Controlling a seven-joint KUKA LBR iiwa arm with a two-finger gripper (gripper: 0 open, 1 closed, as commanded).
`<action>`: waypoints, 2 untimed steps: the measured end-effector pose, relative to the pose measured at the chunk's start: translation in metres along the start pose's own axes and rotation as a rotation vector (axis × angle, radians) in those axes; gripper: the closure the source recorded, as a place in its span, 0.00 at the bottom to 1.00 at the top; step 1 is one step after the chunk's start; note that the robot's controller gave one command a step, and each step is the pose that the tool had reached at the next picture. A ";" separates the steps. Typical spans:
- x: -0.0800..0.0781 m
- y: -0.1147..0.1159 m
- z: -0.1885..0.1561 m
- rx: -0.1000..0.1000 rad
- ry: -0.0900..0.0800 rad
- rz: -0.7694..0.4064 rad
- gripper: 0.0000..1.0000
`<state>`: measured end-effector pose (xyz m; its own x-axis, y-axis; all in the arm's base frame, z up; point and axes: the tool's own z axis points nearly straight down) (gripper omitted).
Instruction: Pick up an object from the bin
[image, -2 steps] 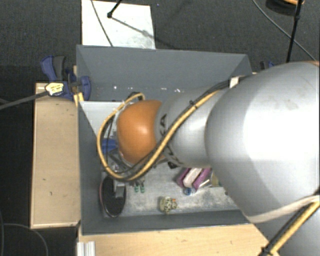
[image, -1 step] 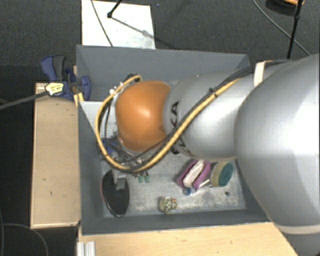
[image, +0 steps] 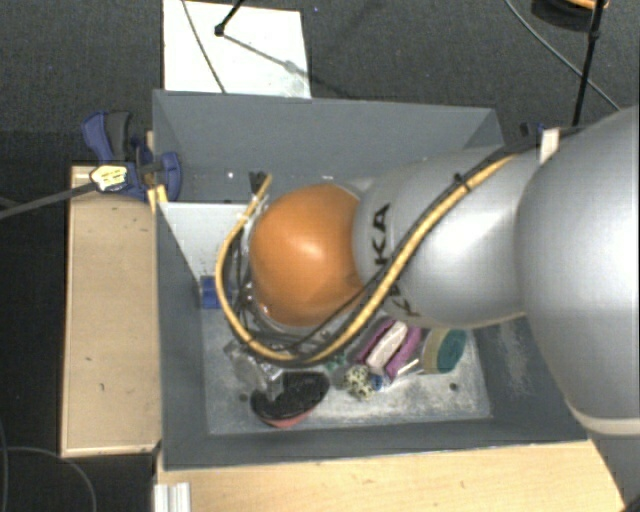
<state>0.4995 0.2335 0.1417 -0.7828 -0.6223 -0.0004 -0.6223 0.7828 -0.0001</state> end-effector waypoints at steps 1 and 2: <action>0.033 -0.079 -0.023 0.006 -0.004 -0.033 1.00; 0.032 -0.074 -0.022 0.000 -0.003 -0.037 0.00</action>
Offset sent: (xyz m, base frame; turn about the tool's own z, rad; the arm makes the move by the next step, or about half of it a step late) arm 0.0202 -0.0775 0.0215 -0.0421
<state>0.5205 0.1562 0.1638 -0.7592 -0.6509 -0.0031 -0.6509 0.7592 -0.0001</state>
